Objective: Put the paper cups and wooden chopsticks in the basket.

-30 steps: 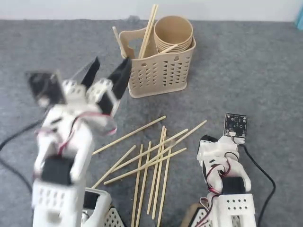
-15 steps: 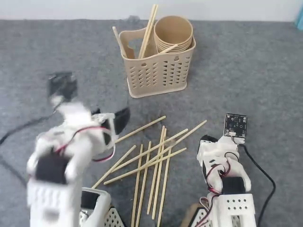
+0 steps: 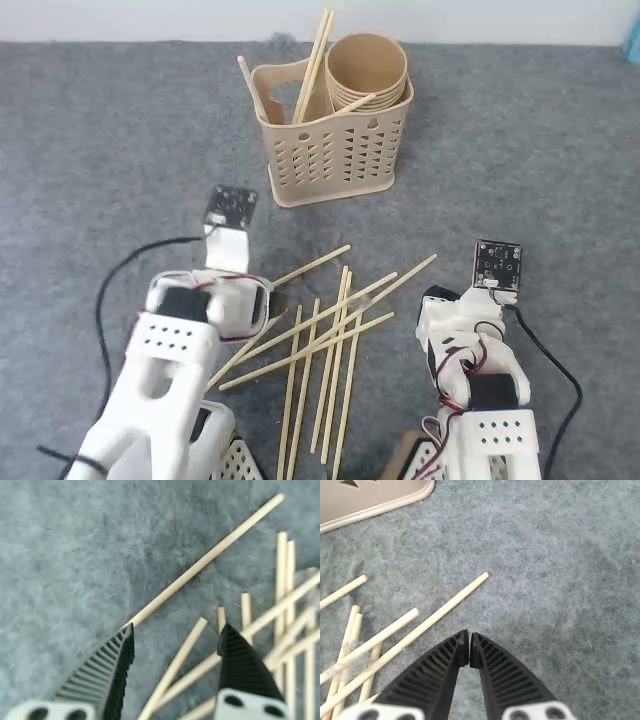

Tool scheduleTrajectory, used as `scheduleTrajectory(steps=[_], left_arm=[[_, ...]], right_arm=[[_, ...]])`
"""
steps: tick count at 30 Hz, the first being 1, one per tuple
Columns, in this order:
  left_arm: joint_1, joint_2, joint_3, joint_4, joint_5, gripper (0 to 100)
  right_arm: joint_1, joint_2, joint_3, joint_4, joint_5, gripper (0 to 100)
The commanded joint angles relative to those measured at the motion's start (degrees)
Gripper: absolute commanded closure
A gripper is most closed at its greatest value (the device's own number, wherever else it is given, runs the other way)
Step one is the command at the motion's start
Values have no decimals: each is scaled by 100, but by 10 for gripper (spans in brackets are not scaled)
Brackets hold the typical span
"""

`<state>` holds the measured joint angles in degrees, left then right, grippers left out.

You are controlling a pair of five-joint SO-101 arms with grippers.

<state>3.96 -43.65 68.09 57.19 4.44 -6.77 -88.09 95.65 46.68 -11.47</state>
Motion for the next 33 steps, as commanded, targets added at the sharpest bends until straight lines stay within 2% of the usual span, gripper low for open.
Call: scheduleTrajectory(steps=[1,12,22,26,30,33], left_arm=[[-26,-193,611,-1204,-97,740],[-26,-18,646,-1451,-105,740],[-26,2119,-409,-1486,-264,744],[-26,2840,-769,-1451,-255,825],[-26,3191,-971,-1433,-290,981],[0,3165,-980,-1275,-299,983]], right_arm=[[40,-92,123,57,79,972],[40,-92,123,57,79,972],[40,-92,123,57,79,972],[40,-92,123,66,79,972],[48,-92,123,66,79,972],[57,-92,123,66,79,972]])
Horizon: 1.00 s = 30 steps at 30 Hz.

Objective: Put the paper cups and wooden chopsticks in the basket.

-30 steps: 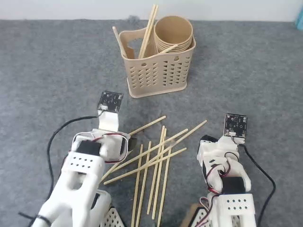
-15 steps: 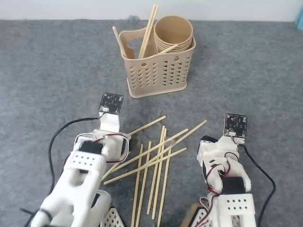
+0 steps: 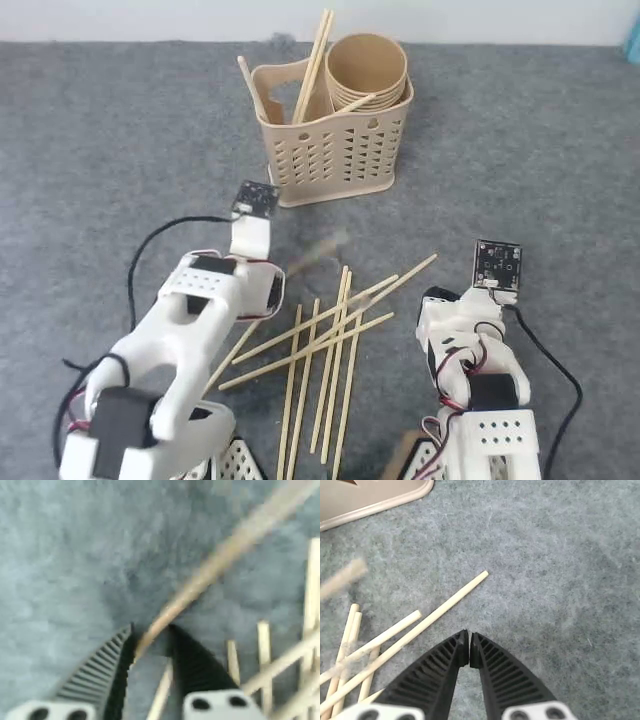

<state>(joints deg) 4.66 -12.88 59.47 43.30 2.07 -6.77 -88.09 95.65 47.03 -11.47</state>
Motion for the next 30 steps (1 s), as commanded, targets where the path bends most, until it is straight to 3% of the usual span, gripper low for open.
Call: scheduleTrajectory(steps=[1,9,14,19,26,30], left_arm=[[-70,62,-119,176,-62,987],[-53,-905,-127,1029,-70,988],[167,-2127,-119,2145,-123,988],[686,-3499,-127,3429,-633,988],[730,-5029,-136,3763,-695,988],[730,-5873,-119,3982,-1284,988]], right_arm=[[57,-92,123,31,79,972],[57,-92,123,31,79,972],[40,-92,123,31,79,972],[40,-92,123,31,79,972],[40,-92,123,31,79,972],[40,-92,123,31,79,972]])
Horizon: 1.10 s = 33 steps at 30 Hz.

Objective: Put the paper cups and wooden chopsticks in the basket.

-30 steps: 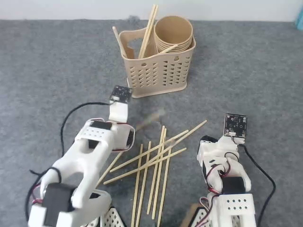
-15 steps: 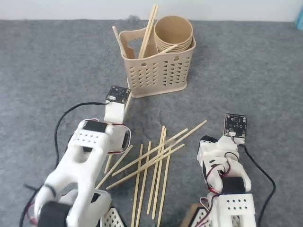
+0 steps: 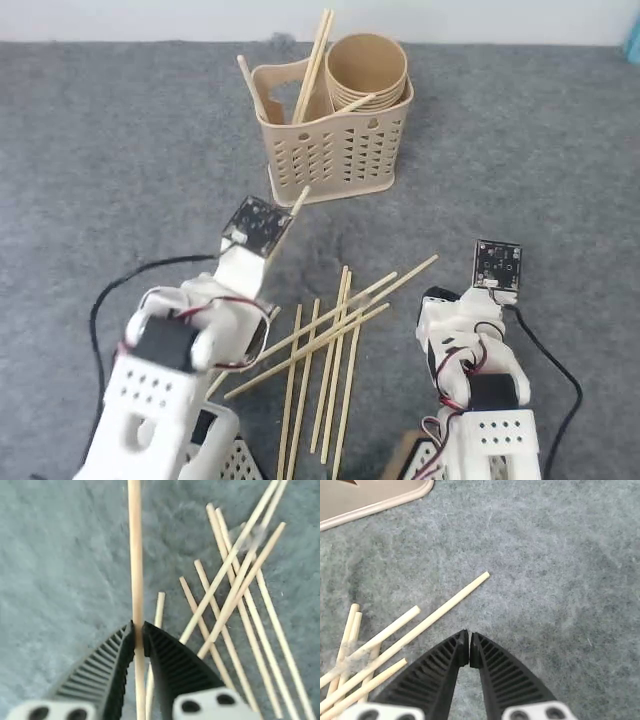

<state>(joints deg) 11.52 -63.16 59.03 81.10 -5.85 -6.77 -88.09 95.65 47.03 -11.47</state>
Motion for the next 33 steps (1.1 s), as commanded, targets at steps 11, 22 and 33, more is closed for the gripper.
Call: scheduleTrajectory(steps=[11,22,33], left_arm=[[44,-3596,136,-510,-35,988],[-791,-4035,1710,-4879,1240,988],[-686,-3991,2949,-8563,1292,988]], right_arm=[[40,-92,123,31,79,972],[40,-84,123,31,79,972],[40,-84,123,40,79,972]])
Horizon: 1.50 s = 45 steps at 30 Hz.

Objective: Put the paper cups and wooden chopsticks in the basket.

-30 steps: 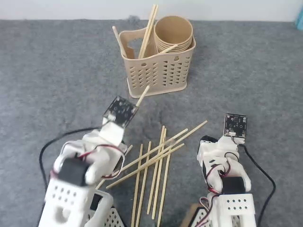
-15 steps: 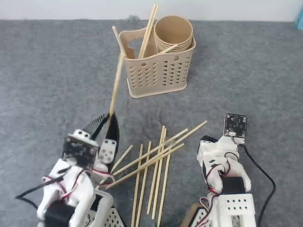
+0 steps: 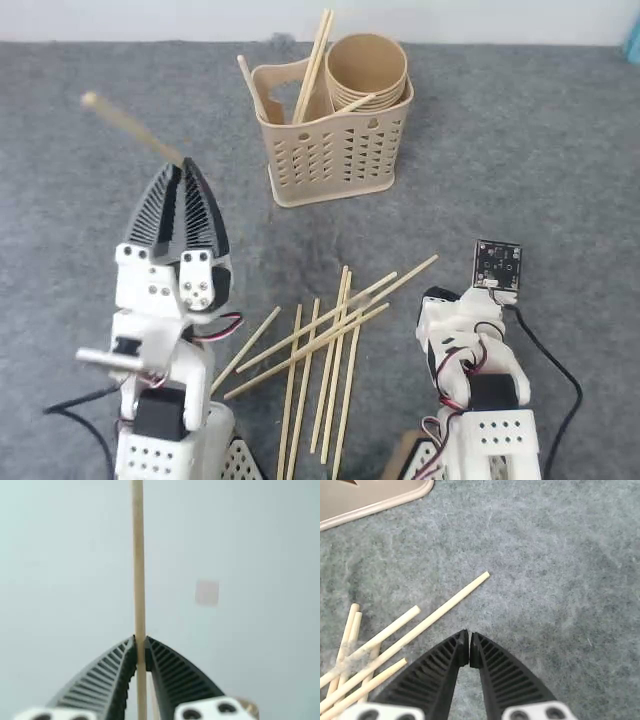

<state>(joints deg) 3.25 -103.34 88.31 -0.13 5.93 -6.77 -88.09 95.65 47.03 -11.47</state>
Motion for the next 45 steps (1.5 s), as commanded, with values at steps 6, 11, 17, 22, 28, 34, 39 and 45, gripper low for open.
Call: scheduleTrajectory(steps=[6,11,17,22,28,34,39,45], left_arm=[[703,26,13,-466,123,988],[976,149,4,-466,97,988],[932,1495,-866,-475,79,988],[932,3323,-2176,-475,105,988],[932,5319,-3512,-475,105,988],[932,6971,-4611,-897,114,988],[782,8193,-5086,-1767,123,988],[369,9477,-5727,-1855,123,987]], right_arm=[[40,-84,123,40,79,972],[40,-84,123,40,79,972],[40,-84,123,40,79,972],[40,-84,123,40,79,972],[40,-84,123,40,79,972],[40,-84,123,31,79,970],[40,-92,123,-13,79,969],[40,-92,123,-22,79,969]])
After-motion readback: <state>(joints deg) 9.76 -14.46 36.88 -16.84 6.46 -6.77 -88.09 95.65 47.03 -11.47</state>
